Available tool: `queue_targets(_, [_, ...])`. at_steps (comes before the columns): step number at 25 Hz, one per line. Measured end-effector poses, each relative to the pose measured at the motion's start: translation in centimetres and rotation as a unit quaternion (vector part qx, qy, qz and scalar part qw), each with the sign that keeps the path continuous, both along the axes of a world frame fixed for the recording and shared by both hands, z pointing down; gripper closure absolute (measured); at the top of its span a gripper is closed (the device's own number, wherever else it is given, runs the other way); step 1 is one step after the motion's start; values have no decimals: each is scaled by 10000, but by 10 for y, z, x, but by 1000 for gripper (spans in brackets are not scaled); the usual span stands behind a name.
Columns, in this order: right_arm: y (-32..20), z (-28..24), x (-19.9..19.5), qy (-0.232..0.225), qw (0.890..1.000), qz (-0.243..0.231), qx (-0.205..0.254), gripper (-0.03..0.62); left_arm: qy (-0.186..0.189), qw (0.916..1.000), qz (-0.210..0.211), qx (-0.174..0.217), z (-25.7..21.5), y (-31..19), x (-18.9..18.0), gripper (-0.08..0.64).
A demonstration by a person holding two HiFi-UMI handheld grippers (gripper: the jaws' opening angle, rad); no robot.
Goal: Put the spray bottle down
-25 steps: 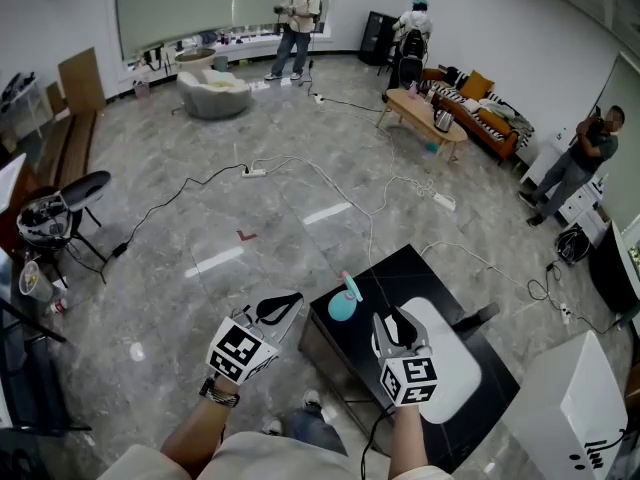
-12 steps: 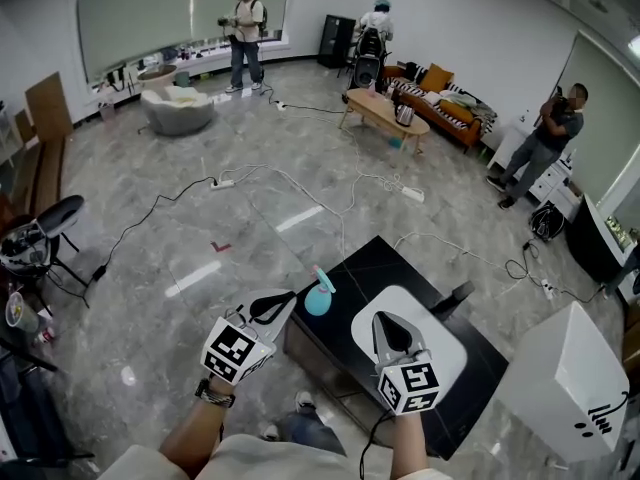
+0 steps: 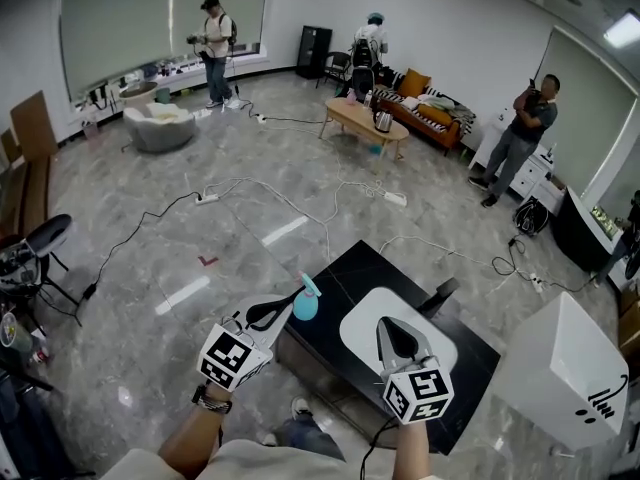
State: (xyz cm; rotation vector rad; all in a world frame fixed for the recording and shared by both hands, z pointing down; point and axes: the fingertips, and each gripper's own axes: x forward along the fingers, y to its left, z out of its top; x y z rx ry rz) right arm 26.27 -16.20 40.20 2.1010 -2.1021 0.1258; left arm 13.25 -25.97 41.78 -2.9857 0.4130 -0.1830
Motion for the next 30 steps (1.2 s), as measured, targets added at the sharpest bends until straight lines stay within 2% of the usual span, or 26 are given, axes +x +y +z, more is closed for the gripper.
queue_targets(7, [7, -9, 0, 158, 9999, 52, -40, 588, 37, 10000, 70, 31, -7, 4, 4, 555])
queue_targets(30, [1, -6, 9, 167, 9997, 163, -122, 588, 82, 9998, 151, 39, -11, -4, 14, 555])
